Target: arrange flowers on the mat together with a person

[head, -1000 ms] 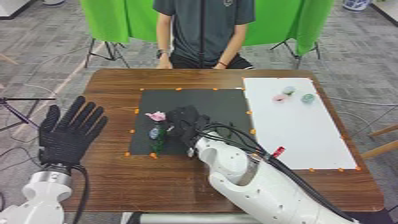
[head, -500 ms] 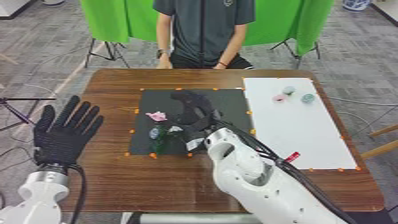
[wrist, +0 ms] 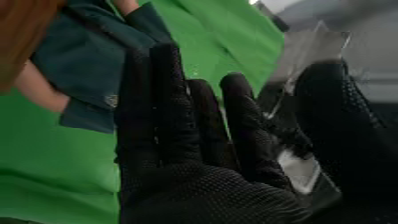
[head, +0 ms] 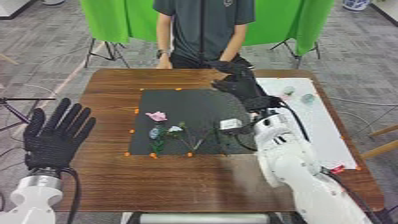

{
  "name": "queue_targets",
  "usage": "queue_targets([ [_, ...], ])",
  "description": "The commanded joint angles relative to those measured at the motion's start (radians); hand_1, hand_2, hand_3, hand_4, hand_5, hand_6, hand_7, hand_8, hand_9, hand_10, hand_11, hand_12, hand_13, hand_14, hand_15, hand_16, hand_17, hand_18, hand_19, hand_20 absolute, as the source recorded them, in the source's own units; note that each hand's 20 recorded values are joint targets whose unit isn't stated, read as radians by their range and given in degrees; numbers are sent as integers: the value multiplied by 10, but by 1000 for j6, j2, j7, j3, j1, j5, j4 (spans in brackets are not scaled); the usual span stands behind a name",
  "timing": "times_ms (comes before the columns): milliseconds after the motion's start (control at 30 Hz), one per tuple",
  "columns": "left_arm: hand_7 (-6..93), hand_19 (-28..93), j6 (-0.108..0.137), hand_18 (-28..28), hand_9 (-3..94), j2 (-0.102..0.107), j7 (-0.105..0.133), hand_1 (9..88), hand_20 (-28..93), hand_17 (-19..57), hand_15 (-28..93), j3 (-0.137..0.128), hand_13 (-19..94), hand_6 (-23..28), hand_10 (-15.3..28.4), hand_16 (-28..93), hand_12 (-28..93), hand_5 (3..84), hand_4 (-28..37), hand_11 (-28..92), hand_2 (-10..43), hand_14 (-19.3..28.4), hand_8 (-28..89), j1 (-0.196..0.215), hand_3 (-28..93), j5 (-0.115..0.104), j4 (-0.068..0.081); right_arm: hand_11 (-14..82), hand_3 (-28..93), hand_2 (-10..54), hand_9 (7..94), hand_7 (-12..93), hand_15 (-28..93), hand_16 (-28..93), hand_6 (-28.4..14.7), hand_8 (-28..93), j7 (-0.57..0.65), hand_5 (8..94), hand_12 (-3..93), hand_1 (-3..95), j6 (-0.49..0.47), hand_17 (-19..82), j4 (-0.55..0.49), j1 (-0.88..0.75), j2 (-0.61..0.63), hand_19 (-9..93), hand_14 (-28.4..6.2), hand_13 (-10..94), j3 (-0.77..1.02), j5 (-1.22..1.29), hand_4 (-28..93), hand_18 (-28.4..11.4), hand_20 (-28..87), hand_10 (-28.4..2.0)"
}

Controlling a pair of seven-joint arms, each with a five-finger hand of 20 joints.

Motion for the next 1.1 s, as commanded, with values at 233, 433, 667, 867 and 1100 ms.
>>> queue_targets([
  [233, 101, 283, -20, 127, 388, -6, 42, 275, 121, -34, 227, -43, 308, 73, 148, -54, 72, 429, -283, 165, 153, 134, -99, 33, 648, -30, -10, 70, 816, 74, 341, 169, 182, 91, -22, -125, -102, 352, 100, 233, -143, 198, -47, -348, 43, 359, -91, 323, 362, 442, -260, -126, 87, -114],
  [433, 100, 281, -24, 126, 389, -9, 52, 274, 122, -33, 224, -49, 309, 73, 148, -53, 71, 430, -283, 165, 152, 133, -98, 51, 652, -34, -21, 66, 821, 78, 346, 162, 138, 70, -20, -123, -130, 367, 96, 218, -113, 198, -74, -429, 5, 303, -77, 300, 430, 483, -260, -105, 92, -113],
  [667, 101, 280, -19, 125, 389, -8, 55, 275, 123, -32, 225, -60, 308, 71, 148, -53, 70, 430, -283, 164, 153, 132, -99, 60, 649, -32, -28, 64, 824, 81, 350, 161, 133, 58, -22, -124, -129, 382, 91, 213, -91, 202, -90, -466, -18, 275, -71, 296, 447, 491, -259, -94, 98, -113],
  [867, 101, 279, -11, 124, 388, -12, 49, 275, 123, -32, 224, -60, 308, 71, 147, -53, 71, 430, -283, 164, 153, 133, -99, 52, 651, -38, -22, 65, 825, 83, 348, 161, 138, 54, -23, -124, -128, 385, 90, 212, -108, 201, -95, -486, -29, 273, -74, 293, 460, 498, -258, -94, 107, -112],
  [1100, 101, 281, -12, 125, 388, -12, 40, 273, 124, -33, 225, -72, 307, 71, 147, -53, 72, 429, -283, 164, 153, 132, -98, 47, 654, -32, -17, 66, 829, 81, 341, 161, 145, 56, -24, -124, -139, 356, 94, 211, -96, 194, -95, -504, -29, 284, -81, 292, 464, 485, -256, -107, 115, -110],
])
